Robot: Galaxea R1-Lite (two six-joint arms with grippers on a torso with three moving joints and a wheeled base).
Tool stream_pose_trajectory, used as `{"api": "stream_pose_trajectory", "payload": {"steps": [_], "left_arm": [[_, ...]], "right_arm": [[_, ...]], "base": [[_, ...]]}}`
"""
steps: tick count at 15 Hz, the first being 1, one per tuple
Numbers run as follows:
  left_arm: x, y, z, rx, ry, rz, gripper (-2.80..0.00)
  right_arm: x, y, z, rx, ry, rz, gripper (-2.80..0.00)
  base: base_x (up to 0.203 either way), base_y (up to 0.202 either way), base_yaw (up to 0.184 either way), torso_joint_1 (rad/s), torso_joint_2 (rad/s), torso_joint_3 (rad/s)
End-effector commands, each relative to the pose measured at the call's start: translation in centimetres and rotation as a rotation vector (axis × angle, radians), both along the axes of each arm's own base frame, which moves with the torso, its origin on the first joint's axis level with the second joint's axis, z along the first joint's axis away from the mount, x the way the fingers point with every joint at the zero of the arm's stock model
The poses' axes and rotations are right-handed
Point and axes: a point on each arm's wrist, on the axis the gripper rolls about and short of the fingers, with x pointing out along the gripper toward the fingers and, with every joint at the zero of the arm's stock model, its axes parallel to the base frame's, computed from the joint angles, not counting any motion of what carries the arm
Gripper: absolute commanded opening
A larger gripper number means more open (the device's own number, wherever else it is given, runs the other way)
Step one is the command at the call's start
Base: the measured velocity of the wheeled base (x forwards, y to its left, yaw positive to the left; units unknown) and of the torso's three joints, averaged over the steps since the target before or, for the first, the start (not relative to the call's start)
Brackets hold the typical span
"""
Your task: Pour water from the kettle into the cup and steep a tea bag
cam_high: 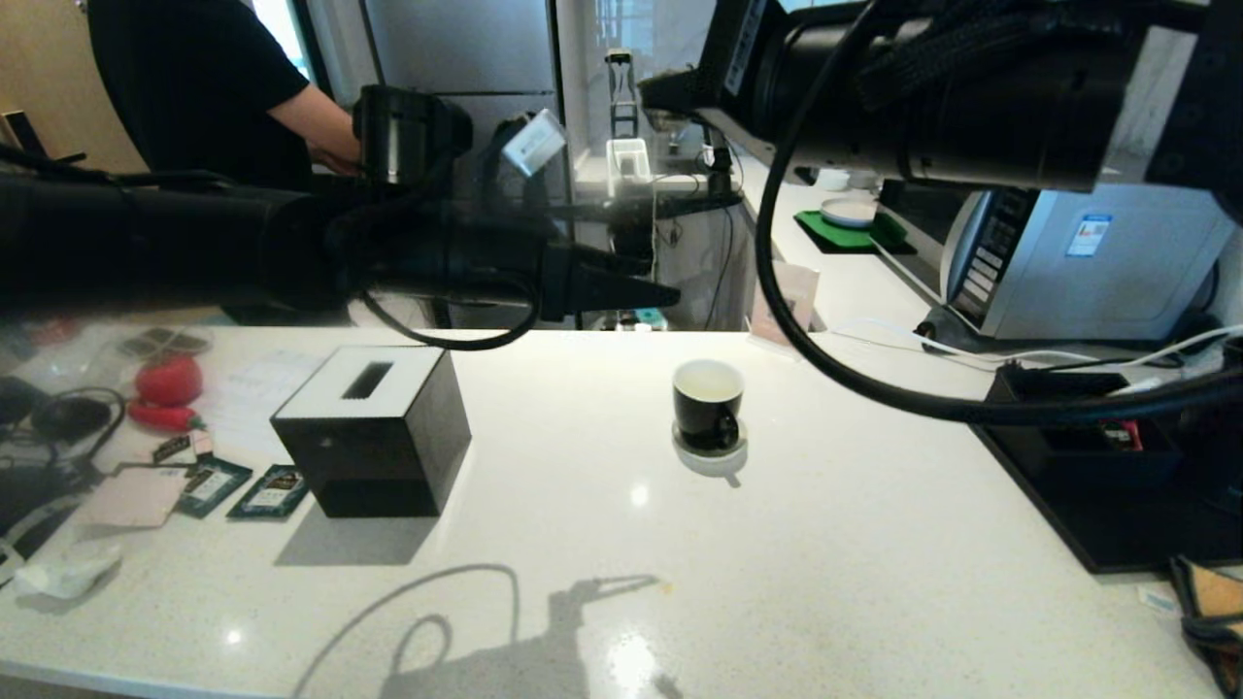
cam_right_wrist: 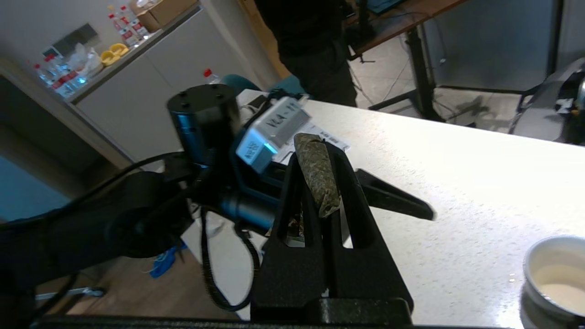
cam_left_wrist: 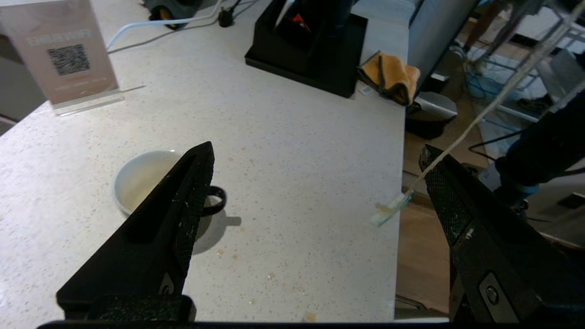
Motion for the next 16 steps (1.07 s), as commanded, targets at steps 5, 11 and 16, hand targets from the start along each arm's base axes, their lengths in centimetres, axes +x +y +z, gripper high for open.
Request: {"api": "stream_pose_trajectory", "payload": {"steps": [5,11,16], "left_arm": [[0.0,0.4,-0.4,-0.038,0.024,-0.126,0.00],[-0.1,0.3,-0.8,-0.063,0.009,-0.187,0.00],[-0.4,0.3,-0.9,-0.074,0.017,-0.226,0.00]], "right_arm": [[-1.3,0.0,0.3,0.039,0.030,0.032,-2.80],[-1.8,0.3,0.3,0.041,0.031,0.047,-2.80],[-2.3,0.3,0.2,0.064,0.046,0.061,-2.80]], "base": [[0.000,0.000,0.000,0.000,0.00,0.000],[0.000,0.000,0.000,0.000,0.00,0.000],[0.000,0.000,0.000,0.000,0.00,0.000]]}}
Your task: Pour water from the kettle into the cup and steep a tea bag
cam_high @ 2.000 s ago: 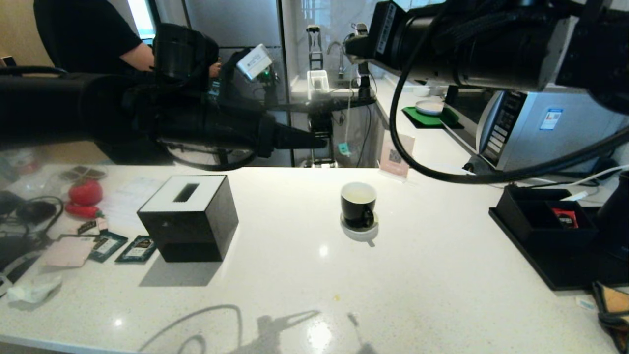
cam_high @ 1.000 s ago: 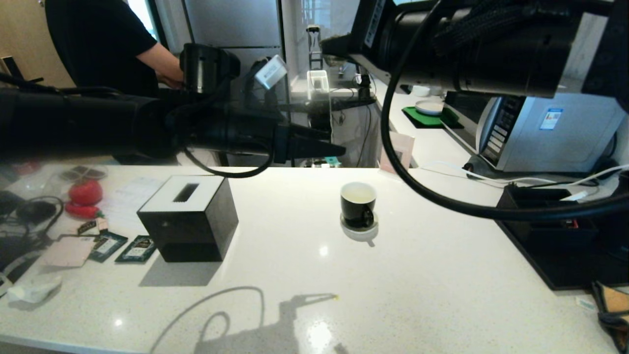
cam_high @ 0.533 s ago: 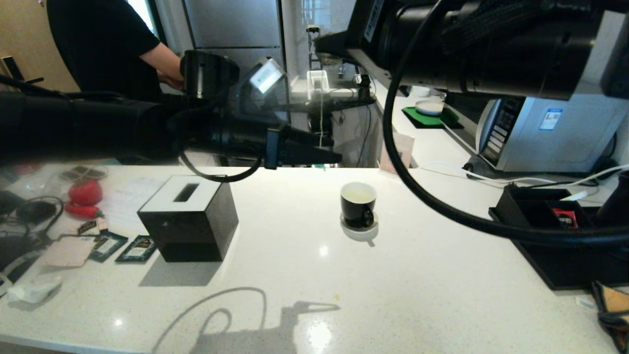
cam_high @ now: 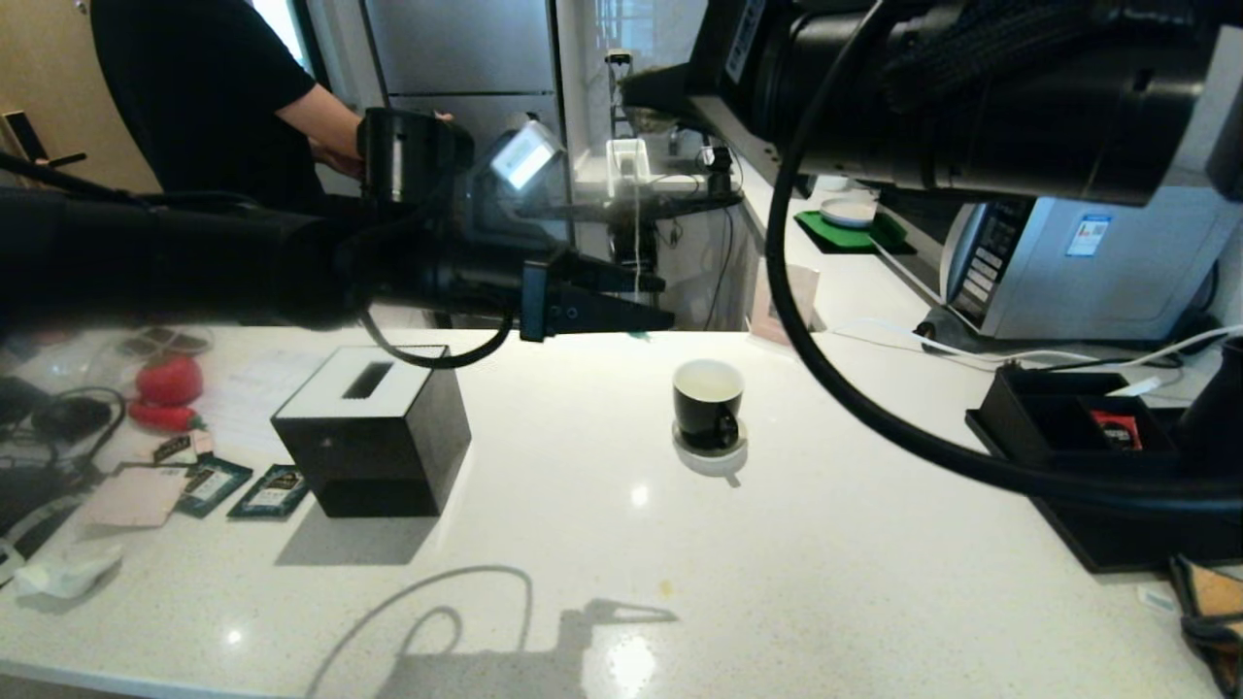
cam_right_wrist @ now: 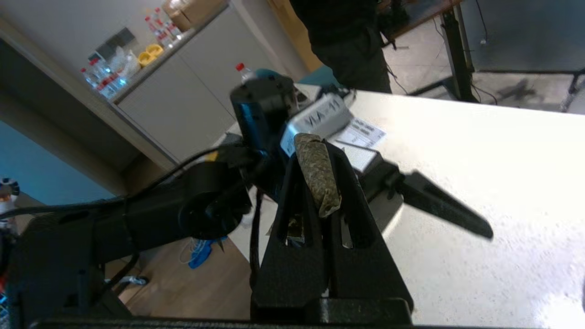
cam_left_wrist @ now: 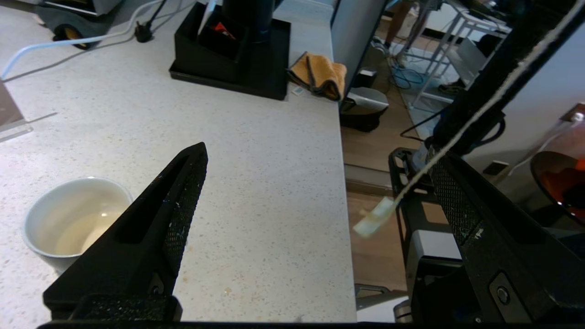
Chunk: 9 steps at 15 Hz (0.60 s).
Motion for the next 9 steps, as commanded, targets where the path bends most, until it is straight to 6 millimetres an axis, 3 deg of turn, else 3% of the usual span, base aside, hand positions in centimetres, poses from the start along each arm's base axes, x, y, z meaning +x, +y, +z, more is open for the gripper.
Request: {"api": "stream_pose_trajectory", "payload": {"steps": [1,3,4,9], "left_arm": [[-0.29,0.23,-0.01,-0.011,0.005,-0.036,0.00],[-0.35,0.31,-0.07,-0.016,0.008,-0.052,0.00],[-0.45,0.35,0.04,-0.017,0.004,-0.052,-2.80],[-0.66,0.31,0.12,-0.019,0.001,-0.055,-2.80]], "right_arm": [[-0.18,-0.04,0.22,0.018,-0.011,0.005,-2.80],[-0.26,-0.04,0.25,0.018,-0.013,0.031,-2.80],[-0.48,-0.24,0.40,0.023,-0.012,0.043,-2.80],[-0.69,-0.46,0.38,0.025,-0.008,0.047,-2.80]], "base": [[0.000,0.000,0.000,0.000,0.00,0.000],[0.000,0.000,0.000,0.000,0.00,0.000],[0.000,0.000,0.000,0.000,0.00,0.000],[0.000,0.000,0.000,0.000,0.00,0.000]]}}
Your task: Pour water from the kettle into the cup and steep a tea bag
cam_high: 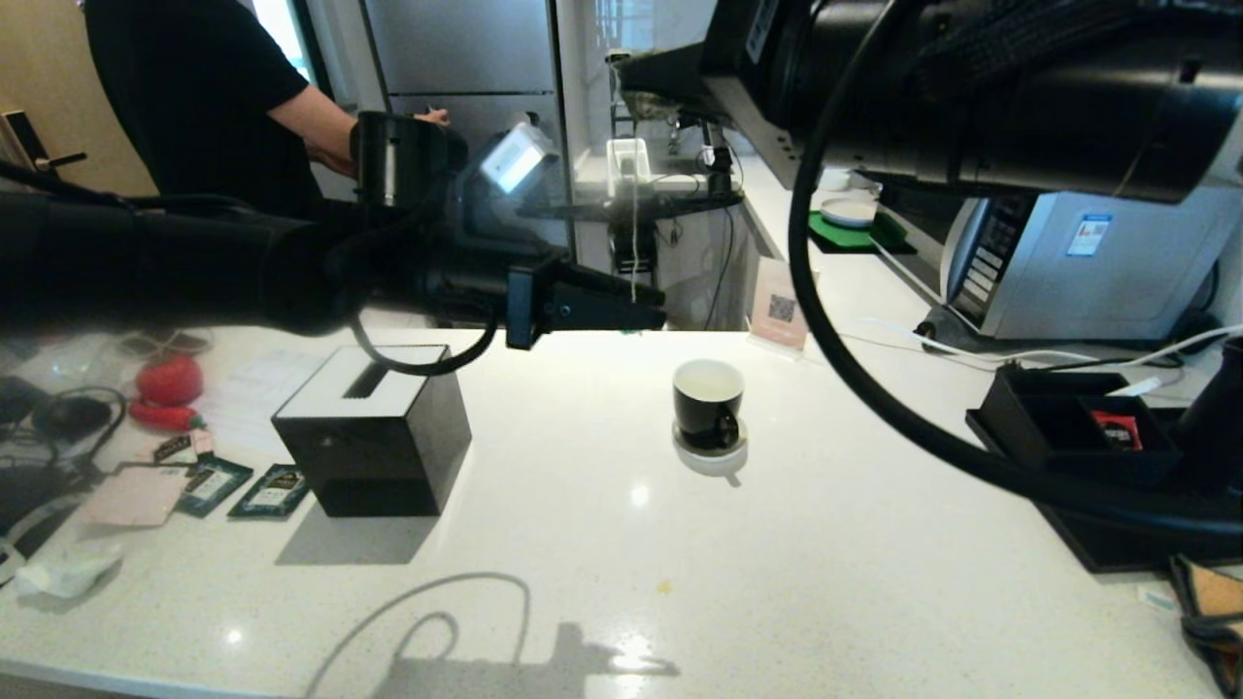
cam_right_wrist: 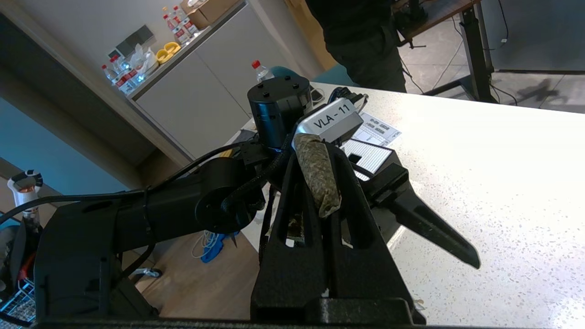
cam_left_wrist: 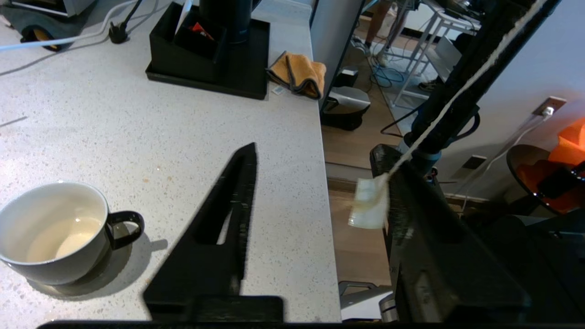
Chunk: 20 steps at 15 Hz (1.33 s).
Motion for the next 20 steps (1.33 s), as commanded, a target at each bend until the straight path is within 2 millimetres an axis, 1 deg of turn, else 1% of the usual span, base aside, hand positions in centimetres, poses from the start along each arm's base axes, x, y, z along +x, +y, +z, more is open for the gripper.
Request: {"api": "stream_pose_trajectory", "payload": {"steps": [1,6,9,11,15,18,20], "left_arm": [[-0.1,0.0,0.3,-0.009,-0.010,-0.010,-2.80],[-0.1,0.2,0.1,-0.007,-0.001,-0.011,-2.80],[-0.2,0.5,0.3,-0.009,0.002,-0.005,-2.80],[-0.1,0.7,0.4,-0.009,0.002,0.002,-2.80],[-0.1,0.9,0.3,-0.007,0.005,0.009,-2.80],[0.0,0.9,0.3,-0.004,0.026,0.020,-2.80],[0.2,1.1,0.4,-0.002,0.047,0.038,-2.80]], "right_arm": [[-0.1,-0.1,0.1,0.006,-0.001,0.004,-2.80],[0.0,0.0,0.0,0.003,0.001,0.003,-2.80],[0.2,0.1,-0.2,-0.008,-0.001,-0.003,-2.80],[0.3,0.2,-0.8,-0.049,-0.020,-0.007,-2.80],[0.3,0.1,-1.2,-0.064,-0.014,-0.009,-2.80],[0.4,0.3,-2.1,-0.092,0.002,-0.008,-2.80],[0.3,0.2,-2.6,-0.081,-0.004,-0.007,-2.80]], "base": [[0.000,0.000,0.000,0.000,0.00,0.000],[0.000,0.000,0.000,0.000,0.00,0.000],[0.000,0.000,0.000,0.000,0.00,0.000],[0.000,0.000,0.000,0.000,0.00,0.000],[0.000,0.000,0.000,0.000,0.00,0.000],[0.000,0.000,0.000,0.000,0.00,0.000],[0.000,0.000,0.000,0.000,0.00,0.000]]}}
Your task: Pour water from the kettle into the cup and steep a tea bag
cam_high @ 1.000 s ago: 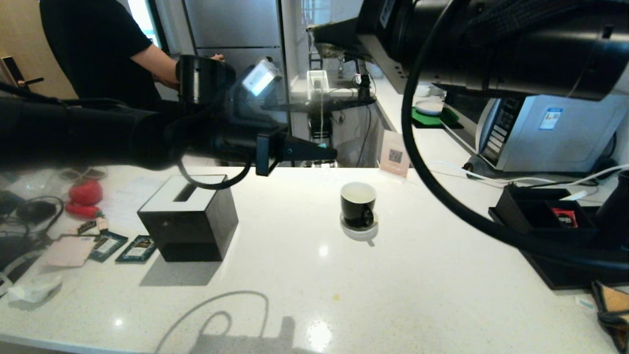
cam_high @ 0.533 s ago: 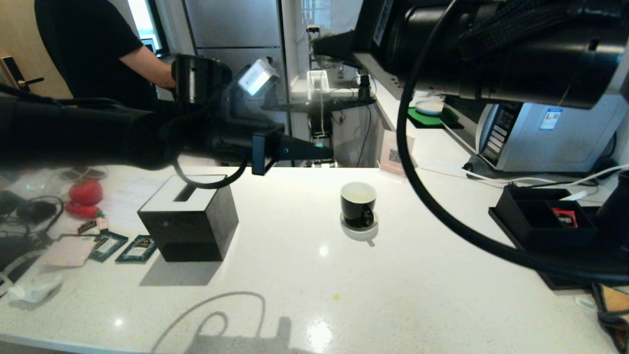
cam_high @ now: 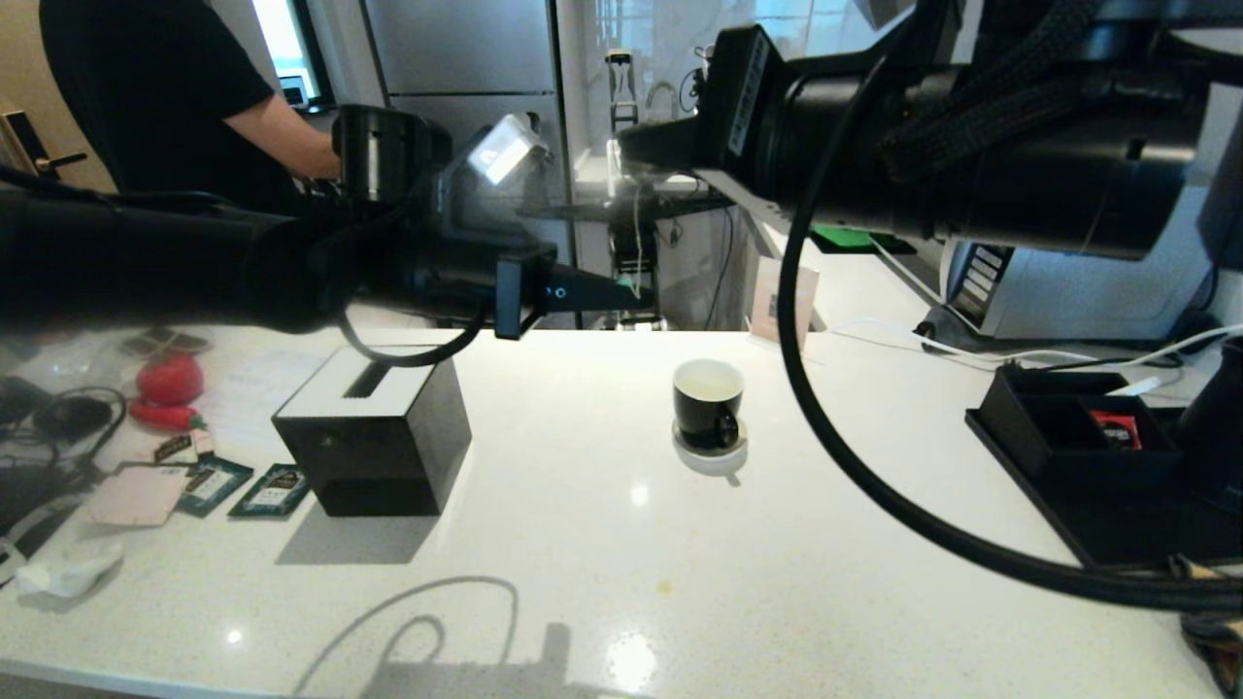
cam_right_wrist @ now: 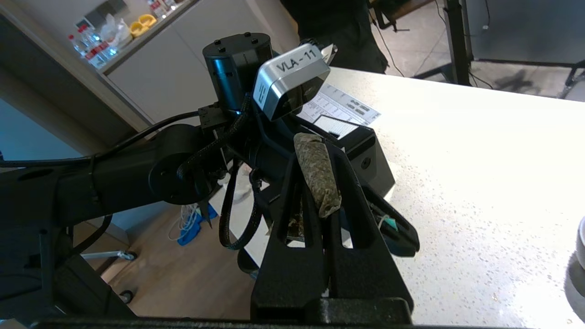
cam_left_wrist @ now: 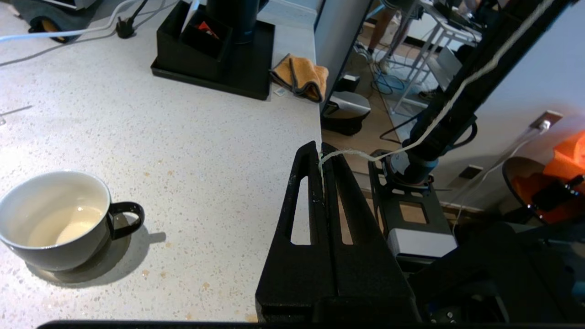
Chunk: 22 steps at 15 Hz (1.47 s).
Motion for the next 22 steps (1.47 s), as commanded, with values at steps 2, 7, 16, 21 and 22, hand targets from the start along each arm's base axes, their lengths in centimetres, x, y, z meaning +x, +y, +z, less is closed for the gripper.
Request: {"api": "stream_pose_trajectory", "payload": {"steps": [2,7,16,21,22], "left_arm": [[0.3,0.3,0.0,-0.001,0.008,0.009,-2.80],[0.7,-0.2,-0.2,0.014,0.086,0.058,-2.80],[1.1,-0.1,-0.3,0.019,0.104,0.081,-2.80],[0.1,0.2,1.0,0.006,0.112,0.084,-2.80],[0.2,0.3,1.0,0.006,0.112,0.086,-2.80]], "right_arm": [[-0.3,-0.2,-0.8,0.033,-0.018,0.005,-2.80],[-0.1,0.0,-1.2,0.035,-0.018,0.006,-2.80],[0.6,0.8,-4.8,0.021,0.036,0.007,0.00],[0.8,0.9,-5.4,0.023,0.035,0.004,0.00],[0.7,0.8,-5.5,0.036,0.023,0.004,0.00]], "base": [[0.000,0.000,0.000,0.000,0.00,0.000],[0.000,0.000,0.000,0.000,0.00,0.000],[0.000,0.000,0.000,0.000,0.00,0.000],[0.000,0.000,0.000,0.000,0.00,0.000],[0.000,0.000,0.000,0.000,0.00,0.000]]}}
